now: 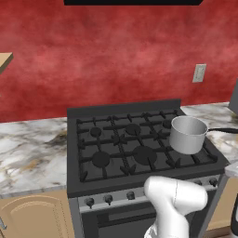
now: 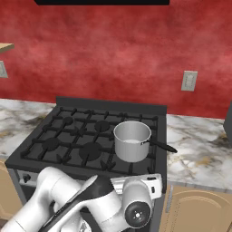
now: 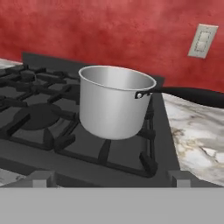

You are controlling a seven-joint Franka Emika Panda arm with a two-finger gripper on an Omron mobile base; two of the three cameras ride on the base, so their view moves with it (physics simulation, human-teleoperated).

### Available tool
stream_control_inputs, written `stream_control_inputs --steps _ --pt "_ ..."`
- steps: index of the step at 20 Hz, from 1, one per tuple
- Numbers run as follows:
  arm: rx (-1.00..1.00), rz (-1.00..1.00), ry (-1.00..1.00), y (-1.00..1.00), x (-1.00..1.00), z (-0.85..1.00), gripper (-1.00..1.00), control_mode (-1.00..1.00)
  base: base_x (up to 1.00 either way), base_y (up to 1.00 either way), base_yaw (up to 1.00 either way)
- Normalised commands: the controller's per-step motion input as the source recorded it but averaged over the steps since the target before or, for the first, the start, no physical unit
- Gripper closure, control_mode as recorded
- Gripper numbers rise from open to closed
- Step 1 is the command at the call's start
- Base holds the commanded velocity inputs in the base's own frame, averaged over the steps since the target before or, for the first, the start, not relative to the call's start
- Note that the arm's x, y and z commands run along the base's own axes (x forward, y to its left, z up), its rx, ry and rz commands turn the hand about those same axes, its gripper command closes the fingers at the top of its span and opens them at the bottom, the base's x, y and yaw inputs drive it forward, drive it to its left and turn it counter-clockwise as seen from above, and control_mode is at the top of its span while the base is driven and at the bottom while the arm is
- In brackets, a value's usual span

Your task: Turn on the front right burner of the stove.

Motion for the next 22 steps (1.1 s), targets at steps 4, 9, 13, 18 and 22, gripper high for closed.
stream_control_inputs --steps 4,9,13,18,22 --pt "-0.01 0.0 -0.08 -0.01 0.0 -0.62 -1.0 -1.0 0.0 0.0 0.0" --pt "0.0 0.0 -0.16 -0.21 0.0 -1.0 -1.0 -1.0 0.0 0.0 0.0" --pt "-0.01 0.0 -0.06 -0.26 0.0 -0.56 -1.0 -1.0 0.0 0.0 0.0" --pt "-0.06 0.0 -0.11 -0.19 0.08 -0.52 -1.0 -1.0 0.0 0.0 0.0" --pt "0.04 0.0 -0.17 -0.11 0.0 -0.4 -1.0 -1.0 0.0 0.0 0.0"
